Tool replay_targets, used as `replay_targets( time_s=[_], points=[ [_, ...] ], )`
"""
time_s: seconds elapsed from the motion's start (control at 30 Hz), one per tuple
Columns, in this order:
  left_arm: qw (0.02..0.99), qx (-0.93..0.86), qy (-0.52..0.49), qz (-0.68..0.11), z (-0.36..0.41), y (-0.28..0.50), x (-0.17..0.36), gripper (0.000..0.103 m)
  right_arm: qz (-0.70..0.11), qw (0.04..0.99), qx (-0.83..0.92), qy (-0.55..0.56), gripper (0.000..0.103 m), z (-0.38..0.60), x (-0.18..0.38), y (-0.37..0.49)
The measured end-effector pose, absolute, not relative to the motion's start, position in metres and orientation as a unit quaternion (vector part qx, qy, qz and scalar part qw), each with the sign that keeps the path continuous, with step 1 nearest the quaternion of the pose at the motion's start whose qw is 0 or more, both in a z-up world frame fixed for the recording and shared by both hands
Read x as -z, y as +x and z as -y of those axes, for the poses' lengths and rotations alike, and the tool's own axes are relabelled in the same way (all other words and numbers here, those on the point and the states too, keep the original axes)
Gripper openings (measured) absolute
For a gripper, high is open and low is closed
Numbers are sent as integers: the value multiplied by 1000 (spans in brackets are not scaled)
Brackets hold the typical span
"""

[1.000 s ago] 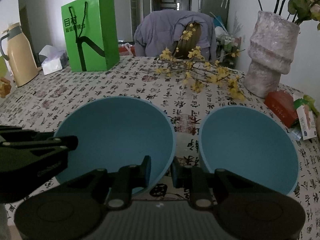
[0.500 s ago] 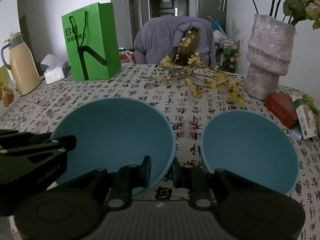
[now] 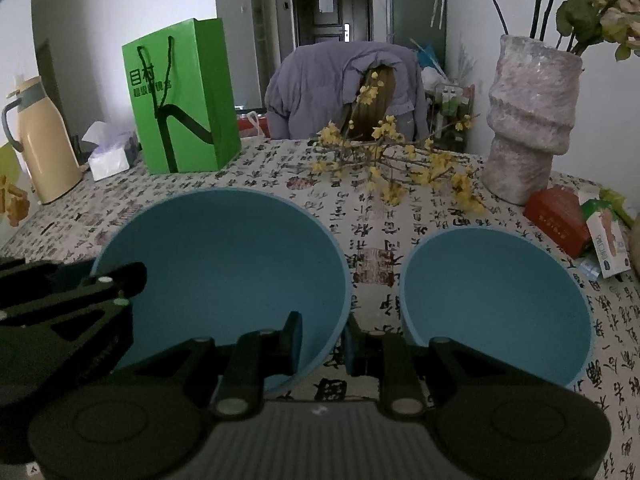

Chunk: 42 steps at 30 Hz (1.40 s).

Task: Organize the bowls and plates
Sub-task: 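Lift the blue bowl off the table with both grippers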

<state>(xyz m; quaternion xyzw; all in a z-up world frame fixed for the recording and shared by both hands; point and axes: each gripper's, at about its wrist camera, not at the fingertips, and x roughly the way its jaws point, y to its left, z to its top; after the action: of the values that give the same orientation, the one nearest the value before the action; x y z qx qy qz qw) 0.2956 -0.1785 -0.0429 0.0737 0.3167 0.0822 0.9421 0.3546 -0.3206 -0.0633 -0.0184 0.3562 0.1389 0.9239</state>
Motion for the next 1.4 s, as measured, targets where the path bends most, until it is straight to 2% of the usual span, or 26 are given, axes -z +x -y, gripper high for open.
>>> replay_targets(
  time_s=[1.4],
  points=[
    [947, -92, 60, -300, 143, 255, 17, 17, -336, 929, -150, -41, 20, 286, 32, 316]
  ],
)
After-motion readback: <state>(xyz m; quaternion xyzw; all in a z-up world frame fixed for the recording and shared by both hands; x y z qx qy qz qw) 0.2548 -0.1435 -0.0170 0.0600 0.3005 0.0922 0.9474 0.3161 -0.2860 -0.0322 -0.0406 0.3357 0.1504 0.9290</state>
